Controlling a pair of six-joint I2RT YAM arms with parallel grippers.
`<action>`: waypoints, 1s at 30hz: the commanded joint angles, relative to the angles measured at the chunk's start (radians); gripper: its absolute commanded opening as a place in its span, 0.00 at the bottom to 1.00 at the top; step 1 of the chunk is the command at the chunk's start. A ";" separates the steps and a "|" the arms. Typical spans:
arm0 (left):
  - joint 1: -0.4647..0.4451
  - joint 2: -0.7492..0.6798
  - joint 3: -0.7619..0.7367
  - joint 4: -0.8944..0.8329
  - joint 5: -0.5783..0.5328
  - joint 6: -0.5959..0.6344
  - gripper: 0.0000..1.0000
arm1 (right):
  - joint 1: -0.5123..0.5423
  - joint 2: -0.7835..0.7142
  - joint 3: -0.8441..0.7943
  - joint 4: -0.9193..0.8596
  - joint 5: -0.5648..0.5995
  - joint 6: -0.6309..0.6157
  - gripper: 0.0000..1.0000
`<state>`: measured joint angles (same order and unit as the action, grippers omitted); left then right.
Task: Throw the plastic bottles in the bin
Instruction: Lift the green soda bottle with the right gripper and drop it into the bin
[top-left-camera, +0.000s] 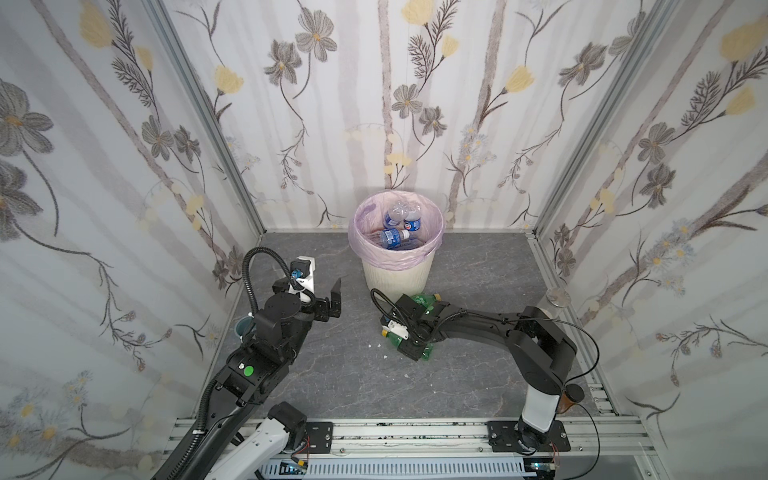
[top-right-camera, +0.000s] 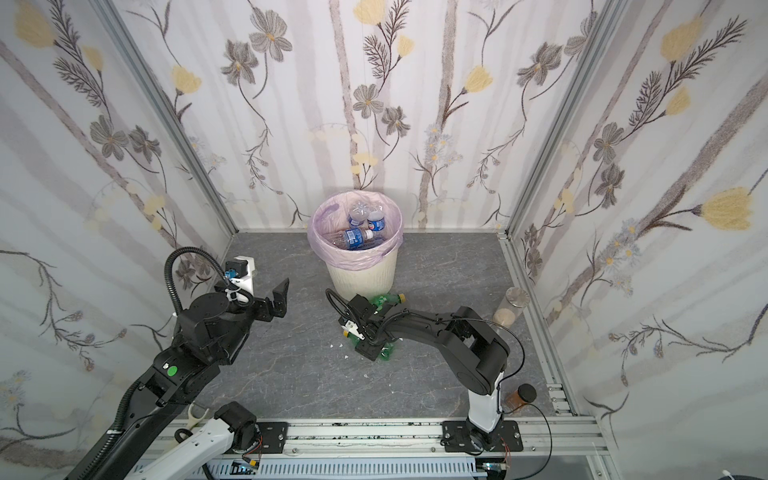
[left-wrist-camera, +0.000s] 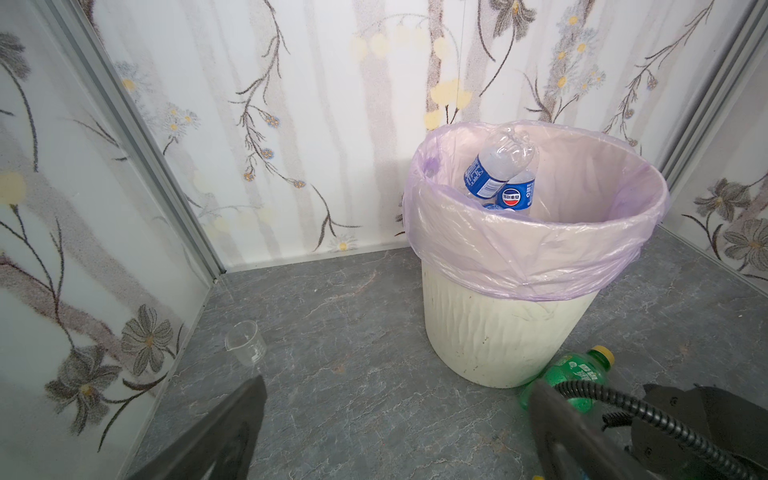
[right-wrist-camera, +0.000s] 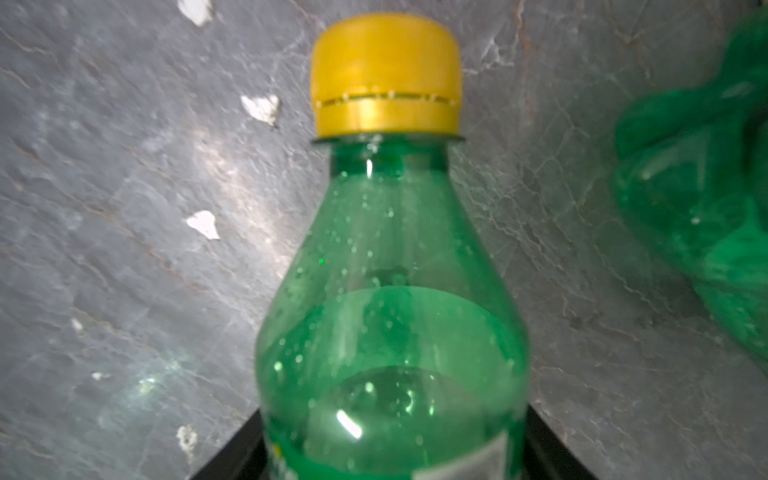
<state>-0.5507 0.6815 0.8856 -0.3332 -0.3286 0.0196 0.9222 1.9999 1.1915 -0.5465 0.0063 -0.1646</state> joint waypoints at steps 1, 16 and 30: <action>0.002 -0.013 -0.013 0.017 -0.014 0.001 1.00 | 0.008 -0.046 -0.007 0.075 -0.026 0.050 0.61; 0.008 0.001 0.021 0.018 -0.029 0.012 1.00 | 0.031 -0.641 -0.181 0.373 0.059 0.218 0.52; 0.008 -0.024 0.037 0.020 0.187 0.048 1.00 | 0.003 -1.063 -0.315 0.704 0.225 0.270 0.53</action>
<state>-0.5430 0.6712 0.9108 -0.3359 -0.2207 0.0475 0.9279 0.9733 0.9123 -0.0181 0.1982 0.0853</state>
